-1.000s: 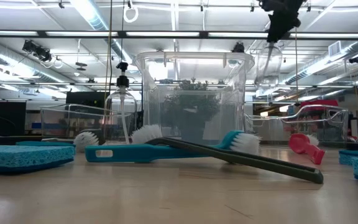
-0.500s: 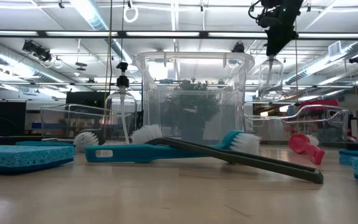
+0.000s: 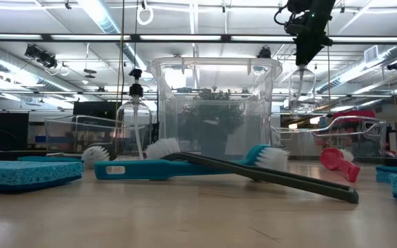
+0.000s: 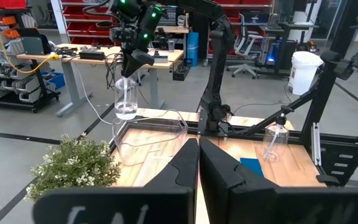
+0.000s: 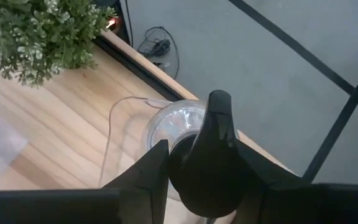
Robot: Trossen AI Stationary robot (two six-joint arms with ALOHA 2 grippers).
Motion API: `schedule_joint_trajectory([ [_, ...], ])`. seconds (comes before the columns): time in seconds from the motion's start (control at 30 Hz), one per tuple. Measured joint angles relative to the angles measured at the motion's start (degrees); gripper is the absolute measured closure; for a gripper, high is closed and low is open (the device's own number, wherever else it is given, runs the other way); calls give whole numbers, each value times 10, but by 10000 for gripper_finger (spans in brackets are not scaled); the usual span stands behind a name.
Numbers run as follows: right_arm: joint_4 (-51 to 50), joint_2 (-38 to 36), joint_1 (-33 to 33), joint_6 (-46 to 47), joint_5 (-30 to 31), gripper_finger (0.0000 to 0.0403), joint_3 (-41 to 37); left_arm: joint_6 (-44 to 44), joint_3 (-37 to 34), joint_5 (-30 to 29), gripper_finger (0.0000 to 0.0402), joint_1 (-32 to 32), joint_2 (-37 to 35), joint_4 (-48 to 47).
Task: Pick & Place Kitchen Sink Supplies
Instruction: Put the black soap dispenser into the right transparent bin
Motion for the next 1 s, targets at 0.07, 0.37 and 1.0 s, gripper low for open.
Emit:
schedule_joint_trajectory([
  [0.07, 1, 0, 0, 2, 0, 276, 0, 0, 0, 0, 385, 0, 0, 0],
  [0.37, 15, -5, 16, 22, 0, 276, 0, 0, 0, 0, 385, 0, 0, 0],
  [1.0, 12, -125, 147, 126, 95, 276, -1, 1, 0, 0, 385, 0, 0, 0],
])
